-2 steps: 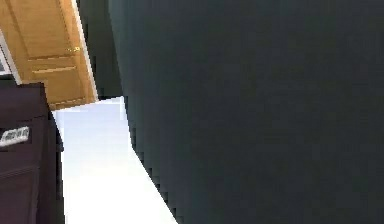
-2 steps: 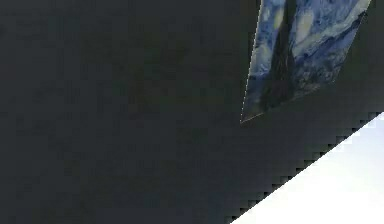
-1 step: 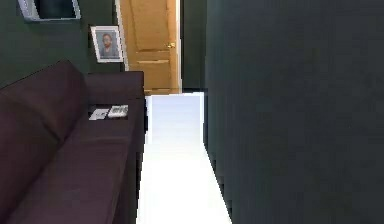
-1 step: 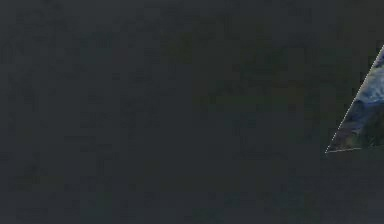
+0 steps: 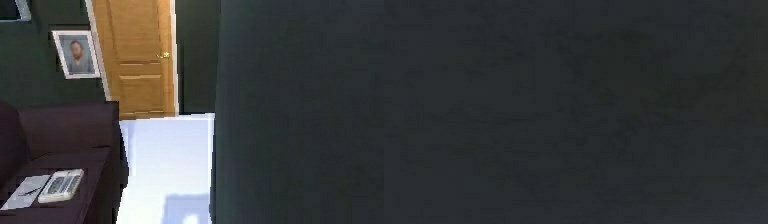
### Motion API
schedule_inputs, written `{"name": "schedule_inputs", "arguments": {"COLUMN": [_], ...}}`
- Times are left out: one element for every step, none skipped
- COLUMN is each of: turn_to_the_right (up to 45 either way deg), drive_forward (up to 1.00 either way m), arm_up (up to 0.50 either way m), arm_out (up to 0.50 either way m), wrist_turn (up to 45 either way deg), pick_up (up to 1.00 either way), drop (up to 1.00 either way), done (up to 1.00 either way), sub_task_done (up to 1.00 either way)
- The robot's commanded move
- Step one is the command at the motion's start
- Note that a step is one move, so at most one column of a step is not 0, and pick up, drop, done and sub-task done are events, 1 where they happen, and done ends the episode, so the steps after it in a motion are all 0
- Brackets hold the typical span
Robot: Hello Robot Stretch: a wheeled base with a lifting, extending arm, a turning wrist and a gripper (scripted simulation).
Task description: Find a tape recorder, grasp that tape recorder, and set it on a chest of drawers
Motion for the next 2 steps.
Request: {"name": "schedule_inputs", "arguments": {"turn_to_the_right": [-6.0,0.0], "drive_forward": [0.0,0.35], "arm_up": [0.0,0.0], "arm_out": [0.0,0.0], "wrist_turn": [0.0,0.0], "pick_up": [0.0,0.0], "drop": [0.0,0.0], "done": [0.0,0.0], "sub_task_done": [0.0,0.0]}}
